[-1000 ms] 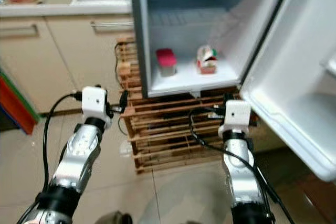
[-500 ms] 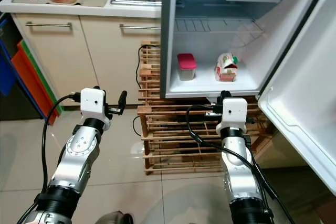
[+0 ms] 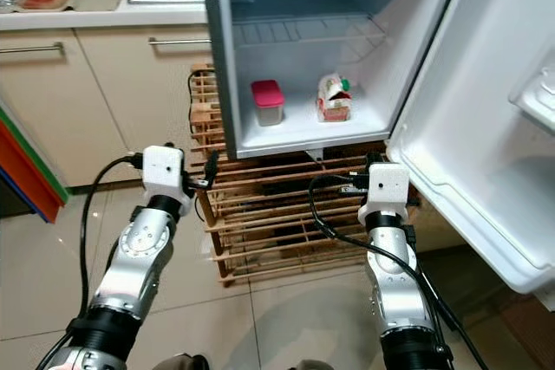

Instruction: Restocking fridge

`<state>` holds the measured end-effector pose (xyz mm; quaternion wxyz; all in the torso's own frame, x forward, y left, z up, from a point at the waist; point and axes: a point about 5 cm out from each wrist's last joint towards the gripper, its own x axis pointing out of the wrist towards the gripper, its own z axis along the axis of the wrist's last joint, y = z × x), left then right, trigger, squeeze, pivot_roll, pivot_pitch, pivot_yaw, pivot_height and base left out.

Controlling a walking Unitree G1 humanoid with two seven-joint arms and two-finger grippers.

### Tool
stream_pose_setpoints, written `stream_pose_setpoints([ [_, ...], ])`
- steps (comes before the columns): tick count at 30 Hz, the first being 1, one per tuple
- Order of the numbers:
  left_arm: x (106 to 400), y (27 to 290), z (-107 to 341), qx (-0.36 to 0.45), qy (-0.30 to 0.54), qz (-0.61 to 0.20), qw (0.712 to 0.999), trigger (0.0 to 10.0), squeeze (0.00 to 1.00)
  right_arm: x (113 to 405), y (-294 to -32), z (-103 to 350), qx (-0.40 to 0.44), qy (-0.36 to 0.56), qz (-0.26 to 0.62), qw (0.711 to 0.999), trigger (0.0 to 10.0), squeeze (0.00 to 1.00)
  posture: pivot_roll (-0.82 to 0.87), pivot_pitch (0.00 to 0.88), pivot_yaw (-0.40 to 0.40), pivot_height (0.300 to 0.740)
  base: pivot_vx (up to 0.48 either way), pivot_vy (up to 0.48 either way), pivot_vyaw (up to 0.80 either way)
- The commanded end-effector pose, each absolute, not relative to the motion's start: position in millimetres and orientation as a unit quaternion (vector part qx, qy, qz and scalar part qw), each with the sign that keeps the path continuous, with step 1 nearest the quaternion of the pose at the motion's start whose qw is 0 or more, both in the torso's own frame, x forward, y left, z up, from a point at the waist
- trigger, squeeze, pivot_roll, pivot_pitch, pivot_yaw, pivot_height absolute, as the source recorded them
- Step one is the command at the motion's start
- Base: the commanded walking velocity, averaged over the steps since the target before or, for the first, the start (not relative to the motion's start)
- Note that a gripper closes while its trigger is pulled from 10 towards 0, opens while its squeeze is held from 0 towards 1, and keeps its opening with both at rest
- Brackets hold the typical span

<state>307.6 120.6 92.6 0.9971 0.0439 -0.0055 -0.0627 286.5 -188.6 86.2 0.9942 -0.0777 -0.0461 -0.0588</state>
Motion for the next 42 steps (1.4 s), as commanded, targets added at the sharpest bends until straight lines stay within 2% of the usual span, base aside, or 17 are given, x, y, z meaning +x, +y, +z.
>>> stream_pose_setpoints([
  [1,309.7,122.4,94.8,0.045,-0.012,-0.056,0.997,10.0,0.00,286.6,-190.0,85.2,-0.078,-0.040,-0.060,0.994,10.0,0.00,-0.08,0.000,-0.015,0.740,0.000,-0.259,0.00],
  [22,311.7,122.1,93.9,0.049,-0.004,-0.047,0.998,10.0,0.00,286.7,-190.8,83.1,-0.069,-0.033,-0.063,0.995,10.0,0.00,-0.08,0.000,-0.014,0.740,0.000,-0.024,0.00],
  [35,312.7,122.4,93.3,0.043,0.001,-0.045,0.998,10.0,0.00,286.4,-191.0,81.2,-0.070,-0.028,-0.063,0.995,10.0,0.00,-0.08,0.000,-0.014,0.740,-0.350,-0.267,0.00],
  [42,313.0,119.2,94.5,0.037,-0.005,-0.059,0.998,10.0,0.00,286.3,-187.9,82.2,-0.073,-0.030,-0.053,0.995,10.0,0.00,-0.08,0.000,-0.014,0.740,0.000,0.000,0.00],
])
